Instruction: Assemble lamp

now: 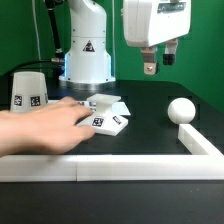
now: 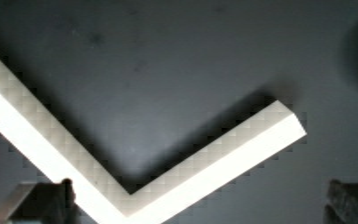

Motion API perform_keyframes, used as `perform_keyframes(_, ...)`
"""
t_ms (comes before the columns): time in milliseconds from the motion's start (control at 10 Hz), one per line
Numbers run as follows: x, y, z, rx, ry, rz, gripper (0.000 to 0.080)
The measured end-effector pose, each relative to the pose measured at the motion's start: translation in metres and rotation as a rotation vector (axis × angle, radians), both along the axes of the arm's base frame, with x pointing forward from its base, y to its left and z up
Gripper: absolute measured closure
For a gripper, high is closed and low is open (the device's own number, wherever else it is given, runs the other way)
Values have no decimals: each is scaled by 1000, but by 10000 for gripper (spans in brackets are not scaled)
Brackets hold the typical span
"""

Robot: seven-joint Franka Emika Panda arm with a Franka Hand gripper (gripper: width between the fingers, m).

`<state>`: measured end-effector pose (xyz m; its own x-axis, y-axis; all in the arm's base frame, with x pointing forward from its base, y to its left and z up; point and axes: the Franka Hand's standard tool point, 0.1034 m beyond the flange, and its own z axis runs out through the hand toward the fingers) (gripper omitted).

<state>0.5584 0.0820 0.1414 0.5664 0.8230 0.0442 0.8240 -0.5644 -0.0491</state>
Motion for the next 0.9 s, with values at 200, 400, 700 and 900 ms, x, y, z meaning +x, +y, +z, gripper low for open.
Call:
perform_keyframes(200, 0, 0, 0, 1, 1, 2, 100)
perform_keyframes(400, 0, -1, -1, 0, 2, 3, 100)
perform_keyframes(700, -1, -1, -3, 0, 5, 3, 100)
perform_keyframes(900, -2, -2, -3, -1, 4, 0, 100)
